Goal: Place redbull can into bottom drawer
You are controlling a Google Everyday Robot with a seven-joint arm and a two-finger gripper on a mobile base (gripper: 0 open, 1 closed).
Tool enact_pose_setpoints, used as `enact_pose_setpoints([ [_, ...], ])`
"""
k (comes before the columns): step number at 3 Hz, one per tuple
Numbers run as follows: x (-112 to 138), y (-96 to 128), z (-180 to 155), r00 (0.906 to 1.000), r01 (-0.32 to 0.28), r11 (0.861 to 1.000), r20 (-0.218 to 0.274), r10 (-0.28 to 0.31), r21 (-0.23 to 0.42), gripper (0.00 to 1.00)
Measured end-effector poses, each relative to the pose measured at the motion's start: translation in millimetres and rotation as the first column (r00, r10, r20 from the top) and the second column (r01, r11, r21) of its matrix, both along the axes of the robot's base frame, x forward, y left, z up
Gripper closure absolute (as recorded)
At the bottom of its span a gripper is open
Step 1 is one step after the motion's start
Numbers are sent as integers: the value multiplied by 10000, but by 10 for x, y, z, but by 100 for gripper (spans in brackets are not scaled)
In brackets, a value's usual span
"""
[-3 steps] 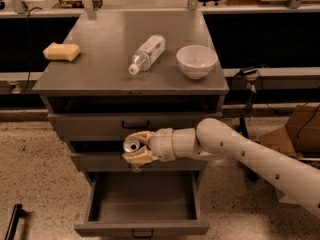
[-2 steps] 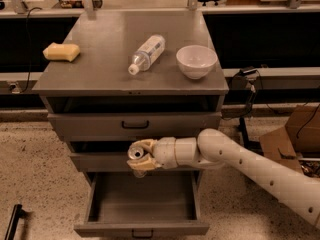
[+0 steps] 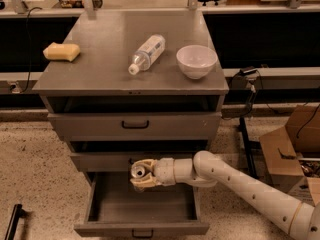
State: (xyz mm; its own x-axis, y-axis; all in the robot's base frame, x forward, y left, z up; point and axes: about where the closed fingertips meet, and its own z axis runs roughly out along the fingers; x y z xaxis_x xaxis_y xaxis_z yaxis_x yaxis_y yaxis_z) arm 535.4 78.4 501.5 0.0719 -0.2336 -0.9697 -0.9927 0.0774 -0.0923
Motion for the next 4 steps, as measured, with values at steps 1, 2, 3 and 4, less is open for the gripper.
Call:
enact_pose_setpoints([
  [1,0,1,-1,10000,-2,10000,1,2,1,100],
  [2,-41,136,-270,9988,-480,9984,118,477,287,100],
  [3,-27,145,-346,9990,-445,9987,78,443,230,100],
  [4,-7,182,-624,9975,-629,9980,322,627,74,100],
])
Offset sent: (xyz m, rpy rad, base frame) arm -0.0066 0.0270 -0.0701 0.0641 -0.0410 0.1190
